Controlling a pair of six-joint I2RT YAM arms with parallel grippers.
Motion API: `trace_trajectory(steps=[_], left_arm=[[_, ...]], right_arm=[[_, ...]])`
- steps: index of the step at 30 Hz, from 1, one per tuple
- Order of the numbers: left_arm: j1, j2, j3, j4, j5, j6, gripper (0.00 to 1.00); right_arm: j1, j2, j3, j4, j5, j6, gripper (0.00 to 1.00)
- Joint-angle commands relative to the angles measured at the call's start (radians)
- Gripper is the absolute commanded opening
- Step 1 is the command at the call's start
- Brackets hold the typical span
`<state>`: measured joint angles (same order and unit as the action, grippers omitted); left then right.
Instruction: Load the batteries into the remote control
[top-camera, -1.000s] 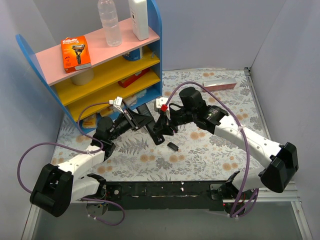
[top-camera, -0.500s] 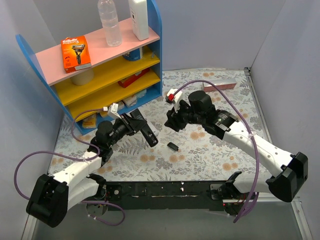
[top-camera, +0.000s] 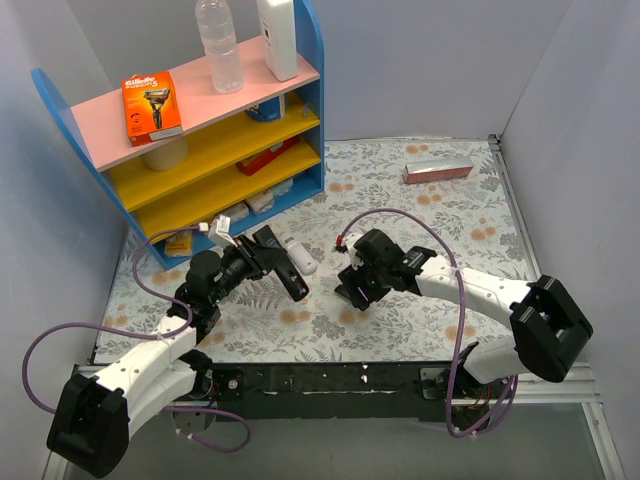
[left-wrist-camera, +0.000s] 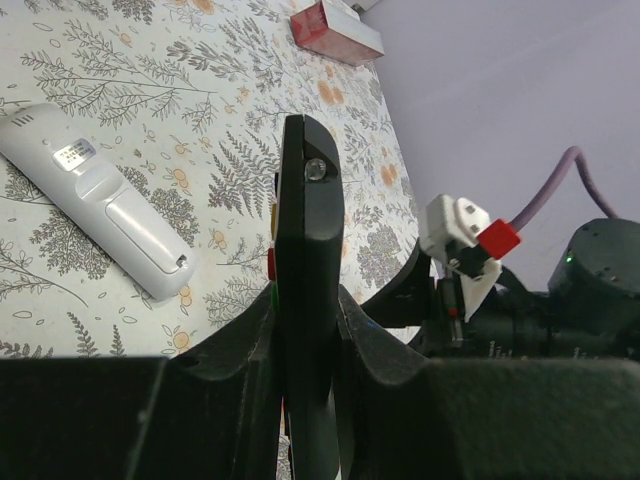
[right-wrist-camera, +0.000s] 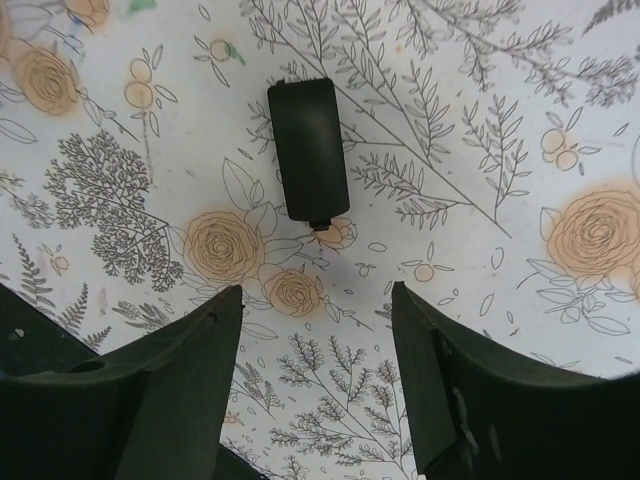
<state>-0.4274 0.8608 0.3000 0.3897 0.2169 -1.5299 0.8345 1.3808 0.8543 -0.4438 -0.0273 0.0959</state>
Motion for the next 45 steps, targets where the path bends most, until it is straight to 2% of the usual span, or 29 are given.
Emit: trace_trajectory(steps=[1,11,28,45], left_arm=[[0.006,-0.045,-0.007,-0.017,-0.016,0.022,0.00],[0.006,-0.065,-0.001,-0.031,-0.016,0.020,0.00],[0.007,-0.068,0.005,-0.041,-0.019,0.020,0.00],[0.010,-0.068,0.005,-0.034,-0.008,0.013,0.00]], right_arm=[[0.040,0.018,-0.043,0.063,0.111,0.077,0.69],[0.046,0.086,-0.093,0.135,0.216,0.166,0.70],[0.011,0.169,-0.080,0.174,0.343,0.177,0.70],[-0.100,0.304,0.054,0.241,0.398,0.102,0.70]])
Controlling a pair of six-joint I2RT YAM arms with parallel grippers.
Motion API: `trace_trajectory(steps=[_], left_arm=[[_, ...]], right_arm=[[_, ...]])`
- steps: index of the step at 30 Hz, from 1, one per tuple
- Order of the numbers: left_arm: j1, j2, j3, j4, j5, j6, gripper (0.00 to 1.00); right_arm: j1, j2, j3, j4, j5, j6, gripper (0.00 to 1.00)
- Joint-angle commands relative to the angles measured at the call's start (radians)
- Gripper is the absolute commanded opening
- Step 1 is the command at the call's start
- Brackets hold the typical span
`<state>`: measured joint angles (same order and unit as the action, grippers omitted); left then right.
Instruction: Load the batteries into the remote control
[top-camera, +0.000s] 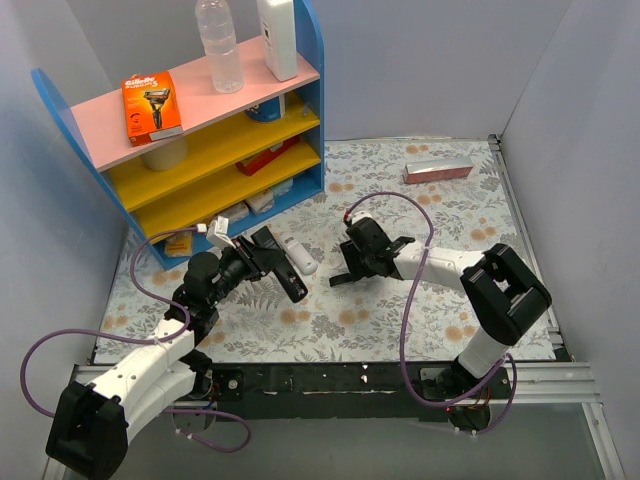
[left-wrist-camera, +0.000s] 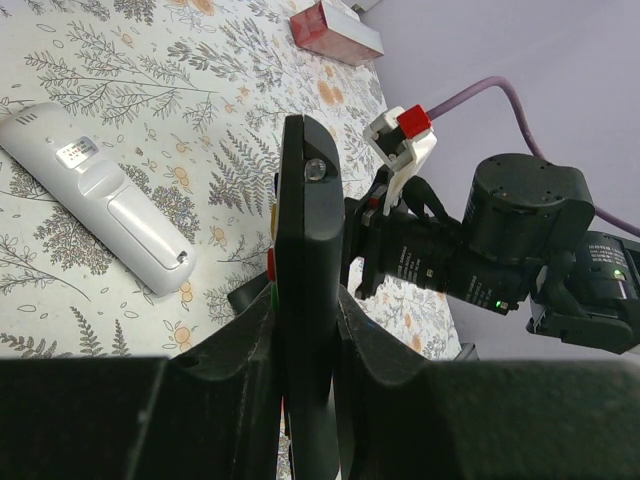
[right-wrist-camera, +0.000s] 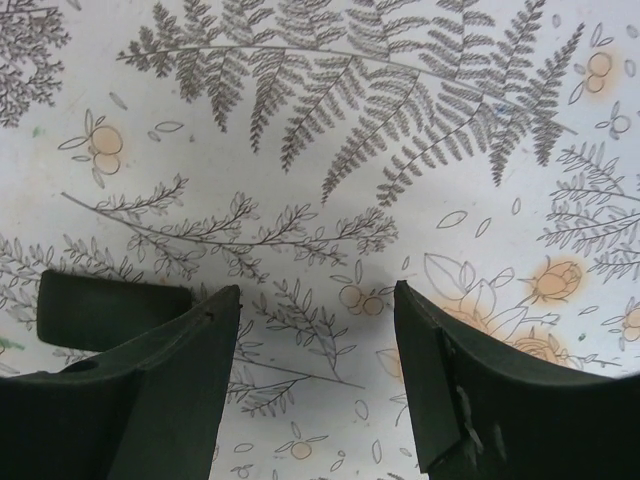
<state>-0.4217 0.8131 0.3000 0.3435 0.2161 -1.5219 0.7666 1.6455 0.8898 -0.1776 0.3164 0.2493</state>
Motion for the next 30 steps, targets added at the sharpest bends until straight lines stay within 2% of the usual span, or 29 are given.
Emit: trace_trajectory(steps=[1,7,12,14,18,20,26,30], left_arm=[[0.003,-0.020,0.005,0.017,-0.004,0.005,0.00],[0.003,-0.018,0.004,0.031,-0.001,-0.004,0.00],[0.003,-0.023,0.011,0.015,-0.023,-0.012,0.00],[0.006,-0.029,0.010,0.014,-0.026,-0.012,0.00],[0.004,-0.032,0.005,0.020,-0.015,-0.012,0.00],[0.004,-0.029,0.004,0.029,0.005,-0.004,0.00],[0.004,-0.026,-0.019,0.132,0.069,0.011,0.00],[0.004,-0.029,-0.047,0.277,0.153,0.012,0.00]], right_arm=[[-0.036,0.027,0.020,-0.014,0.053,-0.062,0.70],[-0.056,-0.065,0.067,-0.054,0.010,-0.099,0.70],[-0.056,-0.148,0.101,-0.189,-0.092,0.123,0.70],[-0.056,-0.183,0.086,-0.191,-0.147,0.163,0.70],[-0.044,-0.223,0.038,-0.149,-0.262,0.193,0.66],[-0.024,-0.257,0.040,-0.111,-0.273,0.168,0.66],[0.040,-0.372,0.008,0.198,-0.546,0.077,0.67],[0.040,-0.388,0.014,0.265,-0.750,0.033,0.71]])
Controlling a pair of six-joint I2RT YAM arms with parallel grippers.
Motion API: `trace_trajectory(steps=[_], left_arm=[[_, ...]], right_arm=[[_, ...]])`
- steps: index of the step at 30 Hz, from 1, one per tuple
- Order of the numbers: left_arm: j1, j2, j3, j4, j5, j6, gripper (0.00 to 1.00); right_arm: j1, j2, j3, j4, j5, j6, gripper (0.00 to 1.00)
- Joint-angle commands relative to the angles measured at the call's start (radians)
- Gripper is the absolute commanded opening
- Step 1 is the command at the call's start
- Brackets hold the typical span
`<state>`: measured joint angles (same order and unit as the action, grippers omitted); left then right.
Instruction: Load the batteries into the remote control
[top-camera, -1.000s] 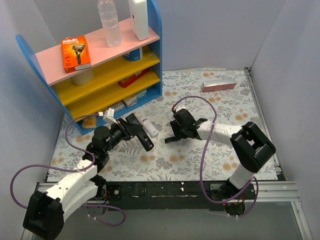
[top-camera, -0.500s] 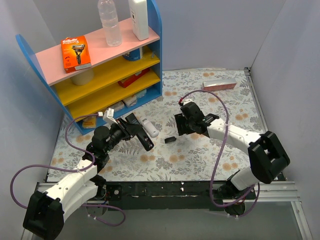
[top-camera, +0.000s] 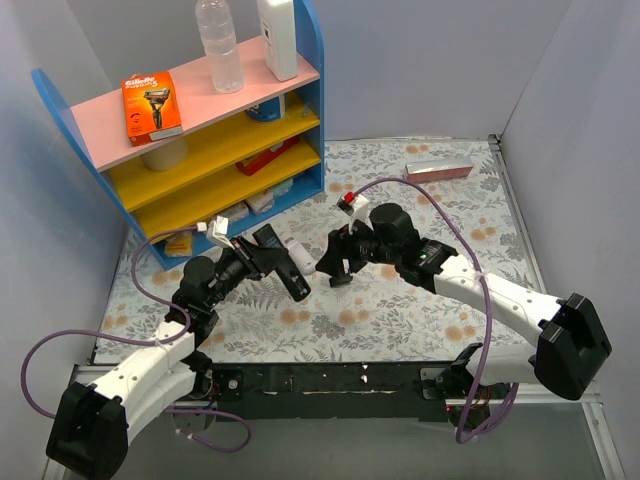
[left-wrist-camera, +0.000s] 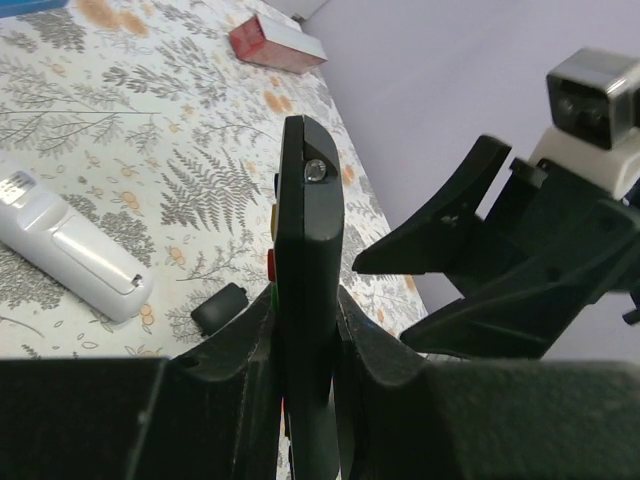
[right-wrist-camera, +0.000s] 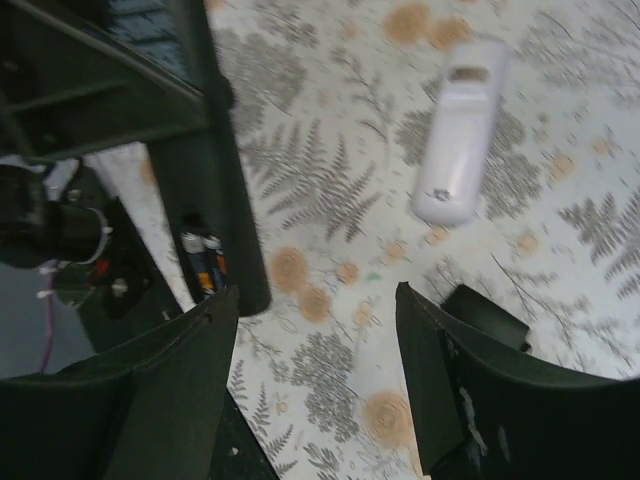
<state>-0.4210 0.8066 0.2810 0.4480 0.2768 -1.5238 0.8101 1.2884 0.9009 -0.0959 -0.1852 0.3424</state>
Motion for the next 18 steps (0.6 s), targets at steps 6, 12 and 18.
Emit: trace_trajectory(steps=[6,12,18], left_arm=[[0.004,-0.017,-0.037,0.303,0.168,0.013,0.00],[0.004,0.017,-0.032,0.405,0.239,-0.016,0.00],[0.004,0.036,-0.022,0.436,0.245,-0.035,0.00]], right_arm=[[-0.003,-0.035,-0.008,0.239,-0.399,-0.063,0.74],[-0.003,0.006,0.016,0.240,-0.483,-0.063,0.75],[0.009,0.034,0.026,0.269,-0.530,-0.046,0.76]])
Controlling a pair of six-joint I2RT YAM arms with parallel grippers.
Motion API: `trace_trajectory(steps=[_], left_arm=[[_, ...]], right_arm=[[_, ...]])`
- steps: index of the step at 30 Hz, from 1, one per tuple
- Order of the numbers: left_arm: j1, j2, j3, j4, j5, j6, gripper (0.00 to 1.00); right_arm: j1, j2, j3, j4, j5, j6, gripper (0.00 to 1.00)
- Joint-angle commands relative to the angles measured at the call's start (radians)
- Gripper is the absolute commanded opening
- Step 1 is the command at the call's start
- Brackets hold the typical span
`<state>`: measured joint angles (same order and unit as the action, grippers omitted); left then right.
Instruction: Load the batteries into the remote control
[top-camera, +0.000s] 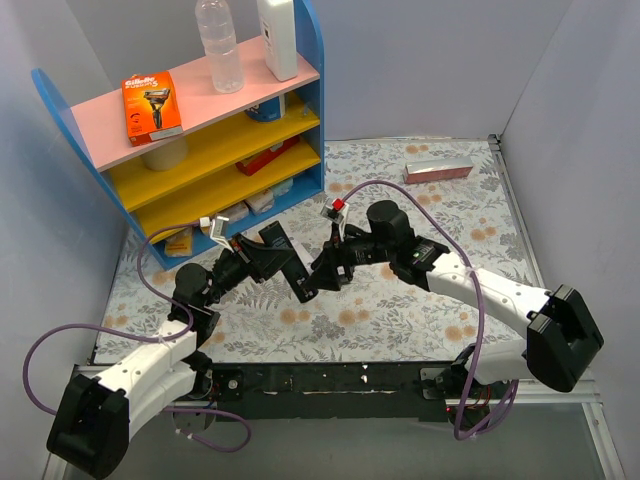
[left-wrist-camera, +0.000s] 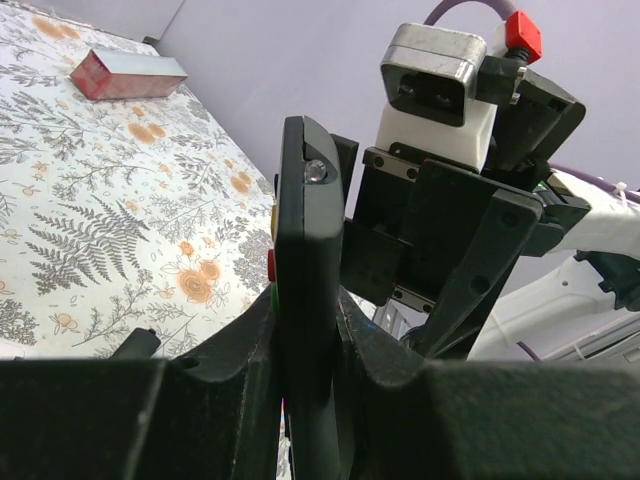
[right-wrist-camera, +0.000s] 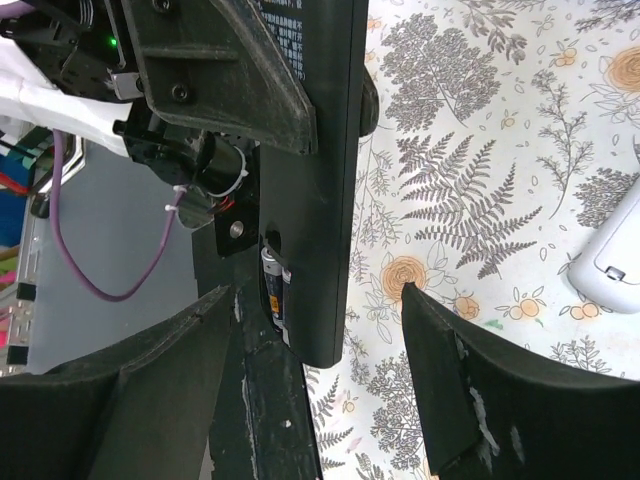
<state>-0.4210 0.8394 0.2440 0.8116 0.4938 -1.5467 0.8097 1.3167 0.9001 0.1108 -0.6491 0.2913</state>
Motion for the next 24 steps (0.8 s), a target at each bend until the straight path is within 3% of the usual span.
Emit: trace_trajectory(steps=[1,11,16,22,24], left_arm=[[0.004,0.007,0.018,0.074,0.029,-0.012,0.00],[0.002,0.006,0.031,0.078,0.032,-0.023,0.00],[0.002,0.000,0.032,0.086,0.038,-0.033,0.00],[0.002,-0.028,0.002,0.112,0.038,-0.061,0.00],[0.002,-0.039,-0.012,0.129,0.032,-0.073,0.00]], right_arm=[[0.013,0.007,0.026,0.064,-0.067,0.005,0.76],[0.039,0.052,0.051,0.099,-0.037,0.028,0.71],[0.046,0.081,0.062,0.119,-0.012,0.046,0.64],[0.045,0.078,0.027,0.138,0.016,0.075,0.45],[0.042,0.072,0.008,0.144,0.017,0.091,0.34]])
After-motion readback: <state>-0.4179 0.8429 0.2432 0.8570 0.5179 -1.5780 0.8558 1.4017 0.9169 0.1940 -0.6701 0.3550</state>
